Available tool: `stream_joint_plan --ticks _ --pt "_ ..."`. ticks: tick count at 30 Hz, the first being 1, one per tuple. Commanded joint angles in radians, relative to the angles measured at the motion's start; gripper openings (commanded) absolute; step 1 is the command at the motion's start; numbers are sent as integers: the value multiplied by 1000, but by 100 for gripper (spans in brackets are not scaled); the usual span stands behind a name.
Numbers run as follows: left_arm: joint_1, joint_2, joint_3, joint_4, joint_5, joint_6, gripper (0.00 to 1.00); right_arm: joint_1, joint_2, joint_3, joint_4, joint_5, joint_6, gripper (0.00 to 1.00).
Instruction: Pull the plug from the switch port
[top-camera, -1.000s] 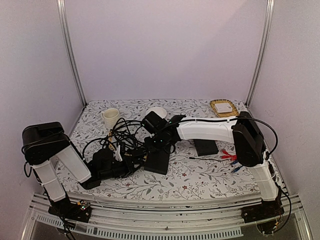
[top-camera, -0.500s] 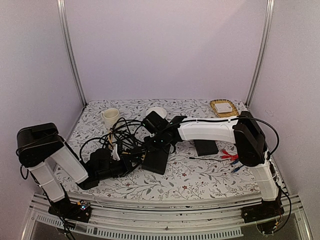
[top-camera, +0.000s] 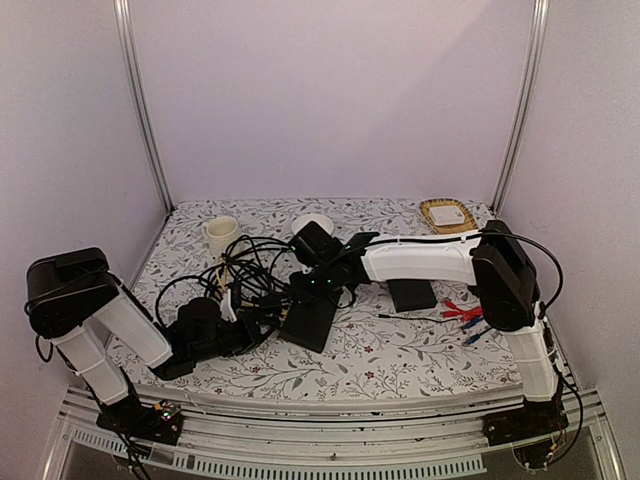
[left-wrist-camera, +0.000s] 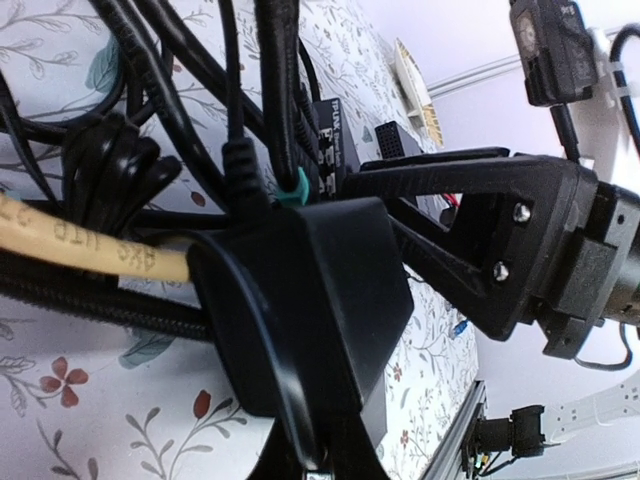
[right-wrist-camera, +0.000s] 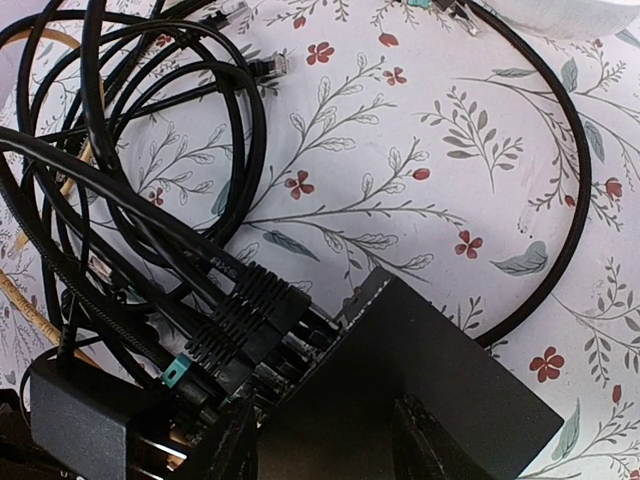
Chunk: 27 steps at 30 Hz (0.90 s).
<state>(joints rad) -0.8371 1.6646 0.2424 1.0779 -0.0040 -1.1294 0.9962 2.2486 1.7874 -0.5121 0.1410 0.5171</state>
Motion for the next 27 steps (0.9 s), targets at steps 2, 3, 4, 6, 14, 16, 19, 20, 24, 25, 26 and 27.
stream_joint_plan --ticks 2,3,4,6,14,16,19,20,24,25,26,27 --pt "15 -37 -15 95 -90 33 0 -30 59 -87 -242 -14 -2 47" --pt "16 -38 -15 93 -90 35 0 -30 58 -90 -241 -14 -2 47" --pt "16 -39 -14 91 -89 36 0 -30 58 -92 -240 -14 -3 47" --pt "15 -39 -15 88 -89 37 0 -32 56 -95 -240 -14 -5 47" --pt "16 -48 -15 76 -95 41 0 -33 44 -112 -229 -15 -6 47" --pt "15 -45 -9 73 -91 42 0 -33 29 -112 -220 -11 -8 47" --pt "15 -33 4 77 -75 45 0 -34 -5 -109 -209 -10 -11 48" --pt "15 -27 10 82 -66 48 0 -32 -16 -107 -208 -11 -10 49" --pt "15 2 28 109 -33 53 0 -22 -42 -104 -206 -16 -11 53" --pt "16 10 29 122 -29 52 0 -15 -45 -102 -205 -19 -11 54" --pt "16 18 32 129 -23 50 0 -9 -46 -98 -204 -21 -11 55" --pt "15 24 36 133 -16 50 0 -1 -46 -92 -206 -22 -10 56"
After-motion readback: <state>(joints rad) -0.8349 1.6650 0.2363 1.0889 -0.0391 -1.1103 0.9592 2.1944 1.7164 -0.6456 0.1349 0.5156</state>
